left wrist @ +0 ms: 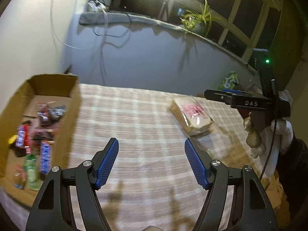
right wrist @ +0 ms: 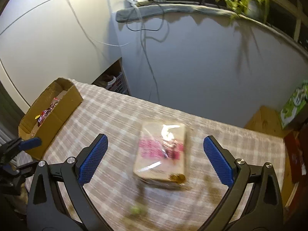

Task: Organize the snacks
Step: 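Move the open right gripper to the bagged bread loaf on the table, then close the right gripper on the bread loaf bag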

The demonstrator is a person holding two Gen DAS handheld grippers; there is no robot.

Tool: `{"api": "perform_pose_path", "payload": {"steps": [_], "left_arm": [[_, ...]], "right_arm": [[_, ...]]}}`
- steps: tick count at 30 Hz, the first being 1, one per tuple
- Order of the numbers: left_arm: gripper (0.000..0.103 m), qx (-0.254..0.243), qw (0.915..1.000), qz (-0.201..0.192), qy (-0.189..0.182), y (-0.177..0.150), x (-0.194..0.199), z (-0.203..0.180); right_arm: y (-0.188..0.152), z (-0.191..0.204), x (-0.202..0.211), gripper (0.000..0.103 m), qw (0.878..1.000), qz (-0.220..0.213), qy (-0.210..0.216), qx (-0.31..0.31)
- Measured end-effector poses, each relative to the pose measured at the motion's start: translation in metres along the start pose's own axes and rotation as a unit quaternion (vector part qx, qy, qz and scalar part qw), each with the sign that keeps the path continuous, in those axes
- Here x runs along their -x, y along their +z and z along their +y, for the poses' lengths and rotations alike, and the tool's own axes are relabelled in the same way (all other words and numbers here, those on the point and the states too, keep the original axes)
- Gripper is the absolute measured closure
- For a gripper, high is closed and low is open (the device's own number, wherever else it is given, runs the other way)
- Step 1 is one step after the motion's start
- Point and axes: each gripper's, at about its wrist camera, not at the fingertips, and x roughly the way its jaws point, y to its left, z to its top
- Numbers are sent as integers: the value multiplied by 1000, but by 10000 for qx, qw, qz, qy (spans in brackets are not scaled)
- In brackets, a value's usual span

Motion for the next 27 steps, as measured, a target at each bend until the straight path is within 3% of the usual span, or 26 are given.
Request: {"api": "perform_pose_path", "payload": {"steps": [10,24,27], "left_arm": [[32,-611,9960,528,-384,-10,-56,-60],[32,-381,9934,754,-774,7,-109,-80],[32,-301,9929,773,-858,11,-118,-79]], "right_arm": [[-23,-35,-7,2,9988,172,354,-293],[-26,-47,-49,2,9898,431,1185,-660],[-27,-50,-58,7,9868,532,1329,-759]]}}
